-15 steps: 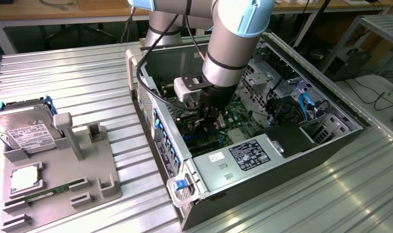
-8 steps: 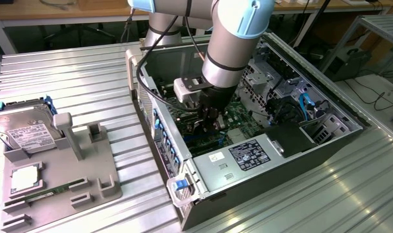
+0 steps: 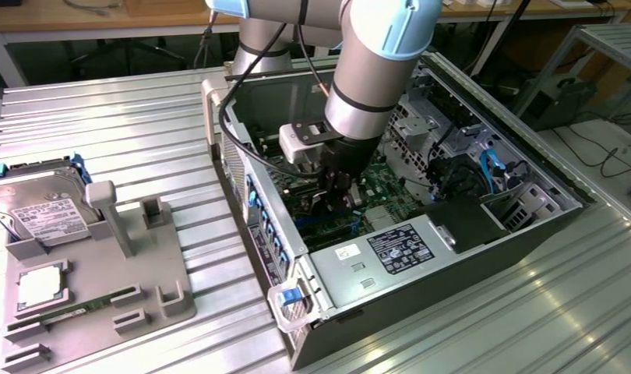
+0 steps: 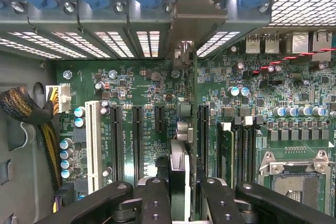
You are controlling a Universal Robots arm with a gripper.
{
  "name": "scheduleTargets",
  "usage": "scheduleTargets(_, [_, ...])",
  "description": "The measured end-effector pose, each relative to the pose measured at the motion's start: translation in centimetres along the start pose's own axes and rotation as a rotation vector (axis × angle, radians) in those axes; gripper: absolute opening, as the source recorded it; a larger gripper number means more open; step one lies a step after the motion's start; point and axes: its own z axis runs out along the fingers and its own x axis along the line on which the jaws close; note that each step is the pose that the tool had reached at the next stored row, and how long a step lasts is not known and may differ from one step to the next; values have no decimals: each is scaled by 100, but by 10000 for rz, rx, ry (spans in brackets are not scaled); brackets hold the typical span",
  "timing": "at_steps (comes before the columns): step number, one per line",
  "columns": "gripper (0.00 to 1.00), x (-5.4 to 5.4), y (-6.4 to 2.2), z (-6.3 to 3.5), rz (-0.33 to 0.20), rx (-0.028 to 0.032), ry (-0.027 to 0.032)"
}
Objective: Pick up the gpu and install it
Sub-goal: 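Insert the gpu into the slot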
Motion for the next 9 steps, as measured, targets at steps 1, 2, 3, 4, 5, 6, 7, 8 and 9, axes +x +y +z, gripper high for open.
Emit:
scheduleTargets(1, [28, 0, 0, -1, 0, 0, -1])
scheduleTargets(2, [28, 0, 0, -2, 0, 0, 0])
scheduleTargets(3, [28, 0, 0, -2, 0, 0, 0])
scheduleTargets(4, [28, 0, 0, -2, -4, 0, 0])
scheduleTargets(5, [28, 0, 0, -2, -18, 0, 0])
scheduleTargets(6, [28, 0, 0, -2, -32, -1, 1])
scheduleTargets(7, [28, 0, 0, -2, -42, -1, 1])
scheduleTargets(8, [28, 0, 0, -2, -47, -2, 0])
scheduleTargets(9, [28, -1, 0, -4, -51, -2, 2])
